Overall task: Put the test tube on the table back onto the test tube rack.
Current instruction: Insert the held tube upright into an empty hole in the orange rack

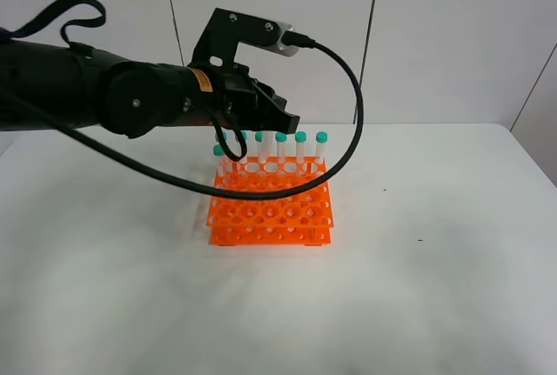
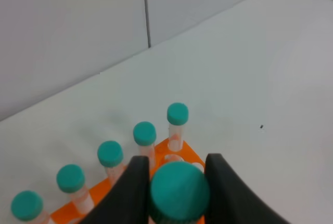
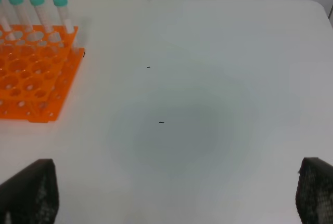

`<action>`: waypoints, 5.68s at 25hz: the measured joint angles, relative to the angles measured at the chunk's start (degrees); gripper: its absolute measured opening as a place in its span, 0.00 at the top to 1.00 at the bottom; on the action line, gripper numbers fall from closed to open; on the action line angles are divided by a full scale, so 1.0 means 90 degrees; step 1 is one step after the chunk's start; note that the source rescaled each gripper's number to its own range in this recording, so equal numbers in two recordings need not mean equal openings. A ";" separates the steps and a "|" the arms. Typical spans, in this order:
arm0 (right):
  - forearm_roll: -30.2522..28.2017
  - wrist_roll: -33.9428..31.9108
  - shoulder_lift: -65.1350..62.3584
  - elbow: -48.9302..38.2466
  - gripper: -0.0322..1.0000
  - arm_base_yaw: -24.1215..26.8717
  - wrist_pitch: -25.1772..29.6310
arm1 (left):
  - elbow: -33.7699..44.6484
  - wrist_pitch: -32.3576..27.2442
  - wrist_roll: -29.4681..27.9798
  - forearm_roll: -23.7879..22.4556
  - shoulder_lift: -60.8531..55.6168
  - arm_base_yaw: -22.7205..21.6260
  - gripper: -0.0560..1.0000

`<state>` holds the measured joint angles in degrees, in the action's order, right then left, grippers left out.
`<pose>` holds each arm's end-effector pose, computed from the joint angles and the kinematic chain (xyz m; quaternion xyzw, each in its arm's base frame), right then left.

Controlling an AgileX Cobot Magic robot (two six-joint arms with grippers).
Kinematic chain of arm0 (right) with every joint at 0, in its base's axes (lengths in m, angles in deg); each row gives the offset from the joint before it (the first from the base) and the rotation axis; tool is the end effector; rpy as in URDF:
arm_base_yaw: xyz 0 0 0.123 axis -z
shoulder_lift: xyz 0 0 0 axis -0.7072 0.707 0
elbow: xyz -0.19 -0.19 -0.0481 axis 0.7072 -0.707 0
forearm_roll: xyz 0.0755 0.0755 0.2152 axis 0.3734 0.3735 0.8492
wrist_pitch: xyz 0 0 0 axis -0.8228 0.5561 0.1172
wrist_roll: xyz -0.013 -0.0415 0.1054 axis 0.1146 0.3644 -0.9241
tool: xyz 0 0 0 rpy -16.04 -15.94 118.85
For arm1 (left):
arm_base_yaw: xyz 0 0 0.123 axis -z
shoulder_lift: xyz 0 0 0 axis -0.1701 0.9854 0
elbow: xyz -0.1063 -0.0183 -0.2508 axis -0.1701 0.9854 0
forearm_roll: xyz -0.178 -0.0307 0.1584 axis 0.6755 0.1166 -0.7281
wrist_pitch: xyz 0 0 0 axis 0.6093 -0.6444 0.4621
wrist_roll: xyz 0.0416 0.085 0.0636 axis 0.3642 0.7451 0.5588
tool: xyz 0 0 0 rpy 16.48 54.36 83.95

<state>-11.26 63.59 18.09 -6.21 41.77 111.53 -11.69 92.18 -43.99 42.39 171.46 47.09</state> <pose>0.0186 0.0037 0.2647 -0.0364 0.8425 0.0210 0.5370 0.3189 -0.2427 0.2616 0.2713 0.7733 -0.1768 0.5451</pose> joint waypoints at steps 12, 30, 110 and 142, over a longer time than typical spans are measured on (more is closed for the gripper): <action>0.0000 0.0000 0.0000 0.0000 0.00 0.0000 0.0000 | -0.0453 -0.0285 -0.0872 0.0000 0.0678 -0.0816 0.94; 0.0000 0.0000 0.0000 0.0000 0.00 0.0000 0.0000 | -0.0453 0.0199 -0.0696 0.0000 0.1232 -0.0947 0.94; 0.0000 0.0000 0.0000 0.0000 0.00 0.0000 0.0000 | 0.0368 0.1408 -0.1182 -0.0180 0.1699 -0.1035 0.94; 0.0000 0.0000 0.0000 0.0000 0.00 0.0000 0.0000 | 0.0368 0.1540 -0.1045 -0.0180 0.1743 -0.1035 0.81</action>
<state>-11.26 63.59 18.09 -6.21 41.77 111.53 -8.38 106.04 -53.40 40.77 187.15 37.77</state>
